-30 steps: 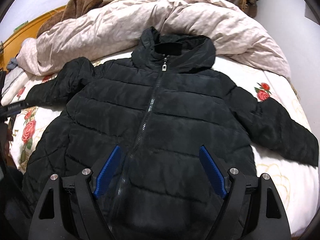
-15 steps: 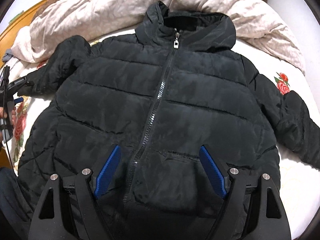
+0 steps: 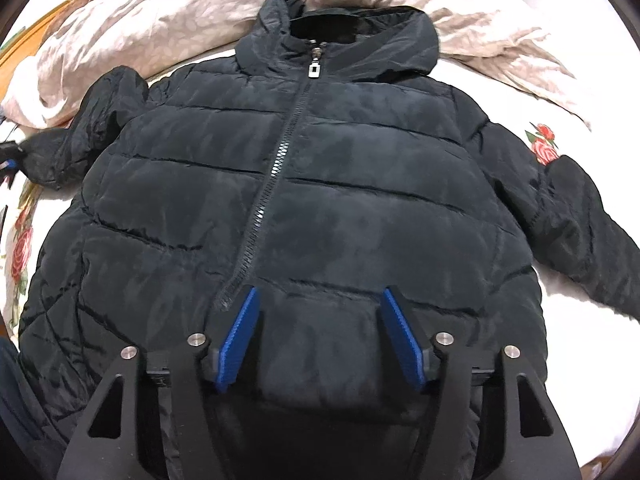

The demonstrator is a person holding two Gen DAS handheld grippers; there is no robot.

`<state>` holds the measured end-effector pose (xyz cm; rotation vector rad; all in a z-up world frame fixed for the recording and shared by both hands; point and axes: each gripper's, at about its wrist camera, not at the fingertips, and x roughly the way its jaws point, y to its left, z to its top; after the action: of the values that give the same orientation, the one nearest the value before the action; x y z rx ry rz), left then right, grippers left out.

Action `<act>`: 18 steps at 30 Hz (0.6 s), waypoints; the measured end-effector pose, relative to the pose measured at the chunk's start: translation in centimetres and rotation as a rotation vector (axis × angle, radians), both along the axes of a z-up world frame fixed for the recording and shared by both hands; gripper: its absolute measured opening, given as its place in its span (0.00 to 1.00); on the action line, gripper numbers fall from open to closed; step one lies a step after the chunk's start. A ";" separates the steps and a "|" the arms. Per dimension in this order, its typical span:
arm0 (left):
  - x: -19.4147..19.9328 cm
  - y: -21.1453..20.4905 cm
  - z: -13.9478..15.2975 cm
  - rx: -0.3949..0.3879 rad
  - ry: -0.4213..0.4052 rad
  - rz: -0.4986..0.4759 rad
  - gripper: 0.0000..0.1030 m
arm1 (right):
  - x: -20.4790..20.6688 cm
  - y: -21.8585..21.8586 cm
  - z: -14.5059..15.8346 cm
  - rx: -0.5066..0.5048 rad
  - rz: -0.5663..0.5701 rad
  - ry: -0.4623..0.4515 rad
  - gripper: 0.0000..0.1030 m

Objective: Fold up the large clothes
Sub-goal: 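Lift the held sleeve with the left gripper and fold it across the jacket body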

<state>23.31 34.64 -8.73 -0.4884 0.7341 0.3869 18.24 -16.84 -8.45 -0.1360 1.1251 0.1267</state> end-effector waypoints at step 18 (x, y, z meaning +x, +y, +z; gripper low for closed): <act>0.3 -25.5 16.7 -0.013 -0.226 -0.612 0.15 | -5.8 -8.4 5.6 0.119 -0.137 -0.121 0.61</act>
<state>23.57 9.10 7.95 -0.2924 0.6302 -0.2420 12.46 -25.28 -2.89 0.0395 1.0007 0.0627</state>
